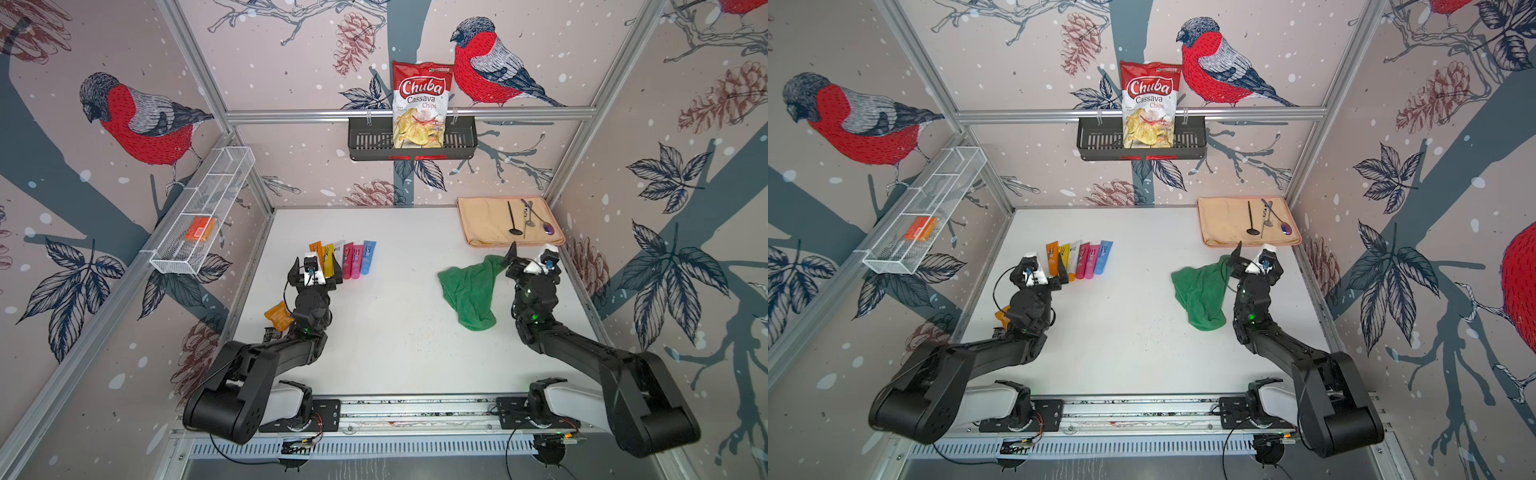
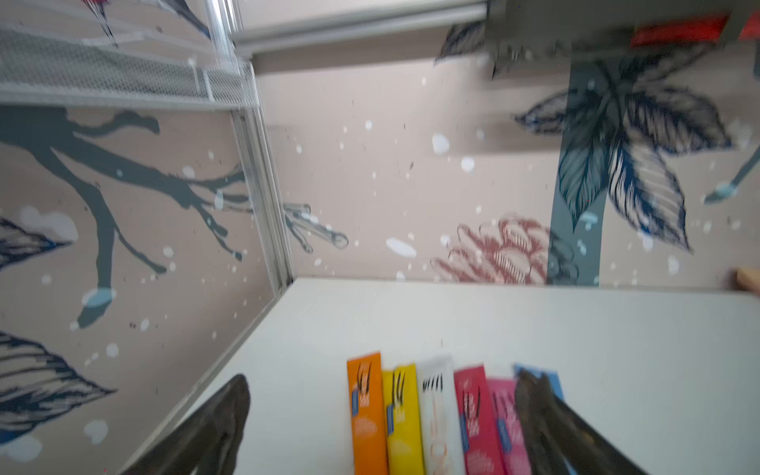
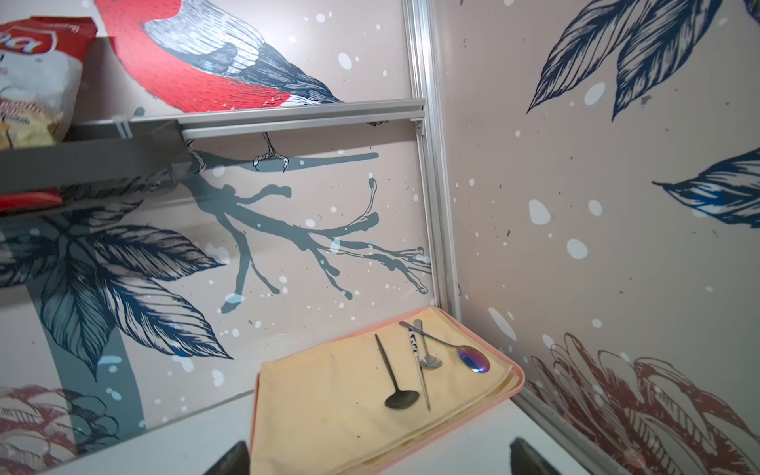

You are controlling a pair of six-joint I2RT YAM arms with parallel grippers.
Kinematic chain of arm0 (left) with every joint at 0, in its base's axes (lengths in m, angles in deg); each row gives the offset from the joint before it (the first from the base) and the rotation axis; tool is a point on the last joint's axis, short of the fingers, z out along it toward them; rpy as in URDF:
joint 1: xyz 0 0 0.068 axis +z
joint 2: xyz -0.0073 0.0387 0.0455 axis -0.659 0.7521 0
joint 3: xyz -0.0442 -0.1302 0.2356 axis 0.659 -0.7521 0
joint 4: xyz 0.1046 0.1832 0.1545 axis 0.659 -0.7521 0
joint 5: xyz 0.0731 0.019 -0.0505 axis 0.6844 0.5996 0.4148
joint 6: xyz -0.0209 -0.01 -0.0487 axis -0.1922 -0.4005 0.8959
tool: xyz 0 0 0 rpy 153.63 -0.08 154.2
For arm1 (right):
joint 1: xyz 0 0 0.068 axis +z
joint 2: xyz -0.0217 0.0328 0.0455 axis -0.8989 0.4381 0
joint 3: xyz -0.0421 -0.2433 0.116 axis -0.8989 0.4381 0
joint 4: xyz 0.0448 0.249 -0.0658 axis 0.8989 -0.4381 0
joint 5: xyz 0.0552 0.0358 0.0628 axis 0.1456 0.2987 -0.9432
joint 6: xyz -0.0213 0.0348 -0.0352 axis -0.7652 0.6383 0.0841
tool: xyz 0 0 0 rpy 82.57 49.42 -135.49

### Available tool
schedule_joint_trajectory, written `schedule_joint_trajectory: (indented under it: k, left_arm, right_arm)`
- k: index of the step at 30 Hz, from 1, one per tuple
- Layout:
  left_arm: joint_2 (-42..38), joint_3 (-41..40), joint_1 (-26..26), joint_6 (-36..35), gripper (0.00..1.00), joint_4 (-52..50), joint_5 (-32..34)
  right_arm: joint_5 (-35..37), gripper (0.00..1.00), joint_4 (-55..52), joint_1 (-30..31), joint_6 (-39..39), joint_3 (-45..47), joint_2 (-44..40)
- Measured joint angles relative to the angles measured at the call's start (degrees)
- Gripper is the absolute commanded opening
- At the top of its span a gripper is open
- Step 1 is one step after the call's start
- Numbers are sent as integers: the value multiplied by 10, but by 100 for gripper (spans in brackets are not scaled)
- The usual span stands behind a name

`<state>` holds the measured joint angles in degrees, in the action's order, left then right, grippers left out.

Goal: Wipe the surface of the toothpaste tube
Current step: Move the toothpaste to the center of the board.

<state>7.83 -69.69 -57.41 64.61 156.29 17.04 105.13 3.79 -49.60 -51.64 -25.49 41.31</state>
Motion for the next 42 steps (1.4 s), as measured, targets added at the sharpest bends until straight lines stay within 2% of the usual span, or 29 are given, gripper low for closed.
schedule_joint_trajectory:
  k: [3, 6, 9, 14, 20, 26, 29, 33, 42]
  left_arm:
    - [-48, 59, -1, 63, 98, -110, 9]
    - [-40, 61, 0, 121, 97, -151, -22]
    - [7, 94, 3, 151, 77, -204, -72]
    - [107, 234, 2, 168, 75, -306, -172]
    - [208, 364, -15, 188, 76, -457, -255]
    - [327, 496, -43, 184, 75, -603, -262]
    - [394, 577, -46, 176, 65, -682, -262]
    - [462, 656, -48, 166, 59, -763, -254]
    - [480, 661, -68, 162, 61, -840, -209]
  right_arm:
    - [-32, 98, -88, -11, 47, -17, -26]
    - [-89, 93, -131, -37, 81, 0, -42]
    - [-165, 88, -147, -45, 108, -18, -29]
    - [-259, 84, -170, -5, 121, -104, 49]
    - [-290, 81, -221, 27, 118, -114, 97]
    - [-299, 79, -249, 27, 118, -111, 103]
    - [-305, 77, -254, 26, 119, -115, 107]
    - [-314, 76, -266, 26, 119, -118, 109]
    - [-318, 76, -272, 25, 118, -122, 113]
